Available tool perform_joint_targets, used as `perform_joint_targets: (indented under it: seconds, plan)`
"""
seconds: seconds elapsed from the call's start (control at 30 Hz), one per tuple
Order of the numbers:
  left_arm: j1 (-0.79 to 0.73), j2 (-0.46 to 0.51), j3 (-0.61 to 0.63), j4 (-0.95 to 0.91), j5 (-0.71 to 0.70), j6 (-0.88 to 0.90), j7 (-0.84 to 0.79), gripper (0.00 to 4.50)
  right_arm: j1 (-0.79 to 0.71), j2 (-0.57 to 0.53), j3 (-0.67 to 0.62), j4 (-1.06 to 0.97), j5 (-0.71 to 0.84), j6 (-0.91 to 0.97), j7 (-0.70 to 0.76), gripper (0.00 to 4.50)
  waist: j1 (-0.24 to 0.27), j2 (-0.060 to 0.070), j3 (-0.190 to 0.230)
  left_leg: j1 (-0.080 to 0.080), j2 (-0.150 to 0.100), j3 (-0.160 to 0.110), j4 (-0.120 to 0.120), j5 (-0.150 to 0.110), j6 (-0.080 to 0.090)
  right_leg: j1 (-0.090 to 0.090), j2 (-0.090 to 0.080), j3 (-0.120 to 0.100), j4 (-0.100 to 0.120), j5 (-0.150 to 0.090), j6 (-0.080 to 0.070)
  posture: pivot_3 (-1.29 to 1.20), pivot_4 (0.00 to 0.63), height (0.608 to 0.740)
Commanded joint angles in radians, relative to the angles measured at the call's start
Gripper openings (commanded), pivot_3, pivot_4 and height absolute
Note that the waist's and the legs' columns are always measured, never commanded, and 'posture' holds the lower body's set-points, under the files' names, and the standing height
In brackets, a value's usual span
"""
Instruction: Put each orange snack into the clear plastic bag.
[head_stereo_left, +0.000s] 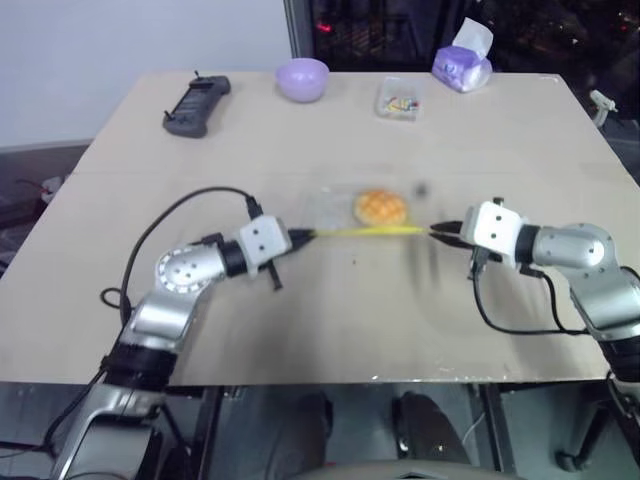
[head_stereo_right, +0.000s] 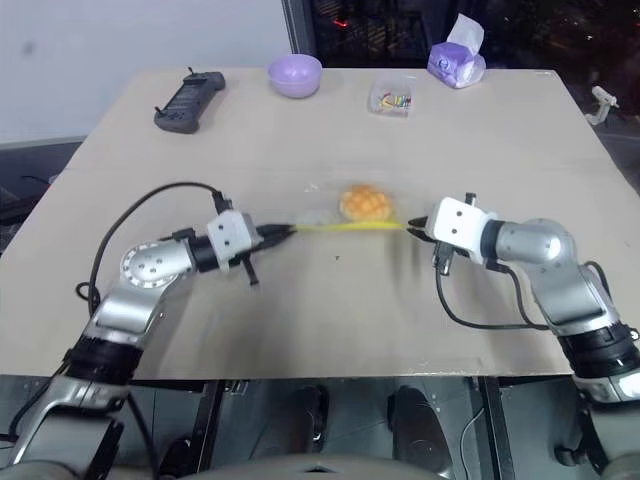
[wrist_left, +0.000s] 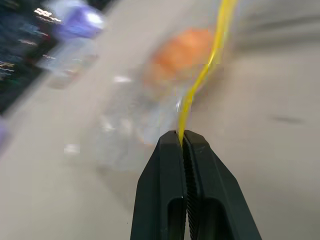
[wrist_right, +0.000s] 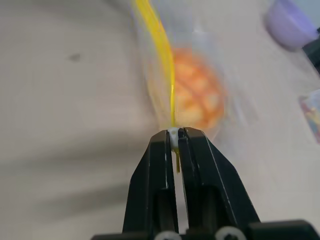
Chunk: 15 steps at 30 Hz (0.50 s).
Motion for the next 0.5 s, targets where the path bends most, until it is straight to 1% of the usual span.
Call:
perform_joint_targets:
  seconds: [0.03, 0.07, 0.13, 0.17, 0.2, 0.33, 0.5]
  plan:
    - [0.03, 0.019, 0.031, -0.112, -0.037, 0.082, -0.001, 0.63, 0.007, -0.027, -0.046, -0.041, 0.011, 0.015, 0.003, 0.39, 0.0, 0.0, 0.0, 0.0, 0.0, 0.0, 0.0, 0.0, 0.0, 0.0, 0.0, 0.0, 0.0, 0.0, 0.0, 0.0, 0.15, 0.74]
    - [0.046, 0.022, 0.037, -0.129, -0.039, 0.099, 0.001, 0.75, 0.012, -0.029, -0.05, -0.043, 0.014, 0.017, 0.004, 0.74, -0.001, 0.0, 0.0, 0.0, 0.0, 0.0, 0.001, 0.0, 0.0, 0.0, 0.001, 0.0, 0.001, 0.0, 0.0, 0.0, 0.15, 0.74]
    - [0.071, 0.02, 0.052, -0.148, -0.044, 0.131, 0.016, 1.56, 0.03, -0.041, -0.06, -0.051, 0.035, 0.036, 0.021, 1.44, -0.002, 0.0, 0.0, 0.002, 0.001, 0.0, 0.001, 0.0, 0.0, 0.001, 0.001, 0.0, 0.001, 0.0, 0.0, 0.0, 0.15, 0.74]
    - [0.083, 0.014, 0.064, -0.157, -0.062, 0.153, 0.021, 2.06, 0.041, -0.05, -0.063, -0.055, 0.037, 0.033, 0.026, 1.98, -0.003, 0.0, 0.0, 0.002, 0.001, 0.0, 0.001, 0.0, 0.0, 0.001, 0.001, 0.0, 0.001, 0.0, 0.0, 0.0, 0.15, 0.74]
    - [0.096, 0.007, 0.08, -0.168, -0.094, 0.183, 0.02, 2.43, 0.053, -0.059, -0.069, -0.058, 0.043, 0.039, 0.036, 2.37, -0.003, 0.0, 0.0, 0.001, 0.001, 0.0, 0.001, 0.0, 0.0, 0.001, 0.001, 0.0, 0.001, 0.0, 0.0, 0.0, 0.15, 0.74]
    - [0.15, 0.013, 0.117, -0.184, -0.153, 0.245, -0.003, 2.43, 0.117, -0.085, -0.12, -0.086, 0.146, 0.077, 0.098, 2.37, -0.003, 0.0, 0.0, -0.001, 0.001, 0.0, 0.001, 0.0, 0.0, 0.0, 0.001, 0.0, -0.001, 0.0, 0.0, 0.0, 0.15, 0.74]
    - [0.239, 0.036, 0.191, -0.22, -0.253, 0.363, -0.021, 2.43, 0.217, -0.084, -0.251, -0.083, 0.316, 0.106, 0.148, 2.37, -0.002, 0.0, 0.0, 0.0, 0.001, 0.0, 0.001, 0.0, 0.0, 0.0, 0.001, 0.0, -0.001, 0.0, 0.0, 0.0, 0.15, 0.74]
